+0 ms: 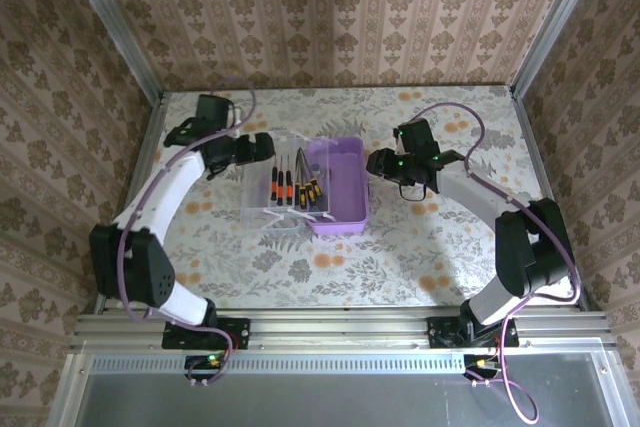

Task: Pack the tool kit

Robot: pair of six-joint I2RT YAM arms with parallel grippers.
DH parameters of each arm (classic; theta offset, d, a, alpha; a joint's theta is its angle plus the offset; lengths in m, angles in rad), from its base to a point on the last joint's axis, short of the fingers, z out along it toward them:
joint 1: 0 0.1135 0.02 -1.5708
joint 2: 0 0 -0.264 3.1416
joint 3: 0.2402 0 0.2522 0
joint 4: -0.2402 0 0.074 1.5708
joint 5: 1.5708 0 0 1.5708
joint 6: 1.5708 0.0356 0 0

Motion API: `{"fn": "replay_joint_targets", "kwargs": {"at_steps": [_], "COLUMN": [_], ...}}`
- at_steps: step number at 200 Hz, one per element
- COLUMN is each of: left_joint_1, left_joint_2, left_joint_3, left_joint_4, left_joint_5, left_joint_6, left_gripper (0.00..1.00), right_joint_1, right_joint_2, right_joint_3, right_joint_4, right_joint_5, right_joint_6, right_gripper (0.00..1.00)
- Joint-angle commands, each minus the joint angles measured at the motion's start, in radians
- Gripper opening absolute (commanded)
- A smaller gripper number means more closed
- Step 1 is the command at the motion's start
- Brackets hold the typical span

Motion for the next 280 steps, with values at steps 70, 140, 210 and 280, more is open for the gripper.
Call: {"fn": "replay_joint_targets", "kwargs": {"at_steps": [70, 140, 210, 280], "left_joint_1": [0.246, 0.248, 0.230, 0.163], "left_joint_2": [-0.290, -0.085, -0.002, 0.051], "left_joint_3": [-0.581, -0.570, -0.590, -0.546], "left_joint_4": [0.313, 0.524, 0.585, 0.522], "left_joint_5": [0.132, 0.354, 0.364, 0.253], "left_joint_6": [-0.317, -0.229, -0.166, -0.110], "left_gripper": [0.38, 0.36, 0.26, 0.21], "right_joint_1": [-0.031, -0.077, -0.092, -0.093], "right_joint_2": [-0.033, 0.012, 0.121, 0.189], "right_joint_3": [-0.048, -0.071, -0.051, -0.039], "right_joint_4": [0.000, 0.005, 0.062, 0.090], "right_joint_5": [0.001, -0.040, -0.098, -0.126], "right_joint_6": [-0.058, -0.050, -0.029, -0.019], "right_gripper": [0.50, 0.44, 0.41, 0.40]}}
